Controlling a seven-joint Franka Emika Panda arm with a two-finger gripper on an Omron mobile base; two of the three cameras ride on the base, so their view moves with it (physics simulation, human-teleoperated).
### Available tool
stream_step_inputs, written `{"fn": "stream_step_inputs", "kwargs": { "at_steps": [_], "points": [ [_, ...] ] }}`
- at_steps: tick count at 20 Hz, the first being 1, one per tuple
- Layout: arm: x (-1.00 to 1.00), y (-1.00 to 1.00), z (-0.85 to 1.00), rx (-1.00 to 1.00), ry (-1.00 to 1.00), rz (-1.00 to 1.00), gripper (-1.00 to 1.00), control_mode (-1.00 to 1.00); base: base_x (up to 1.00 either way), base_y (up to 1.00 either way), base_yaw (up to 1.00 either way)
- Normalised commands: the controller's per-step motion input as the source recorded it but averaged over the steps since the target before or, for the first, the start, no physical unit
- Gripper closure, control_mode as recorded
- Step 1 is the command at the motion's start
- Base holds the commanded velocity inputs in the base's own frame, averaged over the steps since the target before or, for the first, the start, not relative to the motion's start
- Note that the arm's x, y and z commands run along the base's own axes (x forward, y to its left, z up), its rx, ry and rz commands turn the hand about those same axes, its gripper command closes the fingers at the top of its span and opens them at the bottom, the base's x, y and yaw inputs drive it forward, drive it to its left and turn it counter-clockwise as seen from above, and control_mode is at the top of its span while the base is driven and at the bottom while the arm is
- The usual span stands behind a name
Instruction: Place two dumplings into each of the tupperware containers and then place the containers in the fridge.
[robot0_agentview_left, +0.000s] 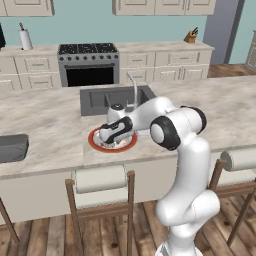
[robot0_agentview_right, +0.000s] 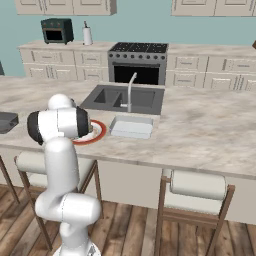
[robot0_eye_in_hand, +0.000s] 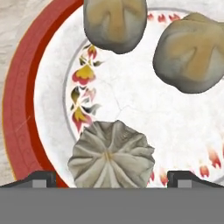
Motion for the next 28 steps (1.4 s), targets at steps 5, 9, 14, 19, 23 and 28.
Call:
{"fn": "stream_step_inputs", "kwargs": {
  "at_steps": [5, 9, 14, 19, 23, 28],
  "points": [
    [0.17, 0.10, -0.28, 0.00, 0.01, 0.00, -1.00, -1.00, 0.00, 0.00, 0.00],
    [0.18, 0.08, -0.31, 0.00, 0.00, 0.00, -1.00, -1.00, 0.00, 0.00, 0.00],
    [0.14, 0.11, -0.26, 0.00, 0.00, 0.00, 1.00, -1.00, 0.00, 0.00, 0.00],
    [0.01, 0.00, -0.03, 0.00, 0.00, 0.00, 1.00, -1.00, 0.00, 0.00, 0.00],
    [0.01, -0.21, 0.71, 0.00, 0.05, 0.00, 1.00, -1.00, 0.00, 0.00, 0.00],
    [0.00, -0.46, 0.91, 0.00, 0.08, 0.00, 1.00, -1.00, 0.00, 0.00, 0.00]
  ]
}}
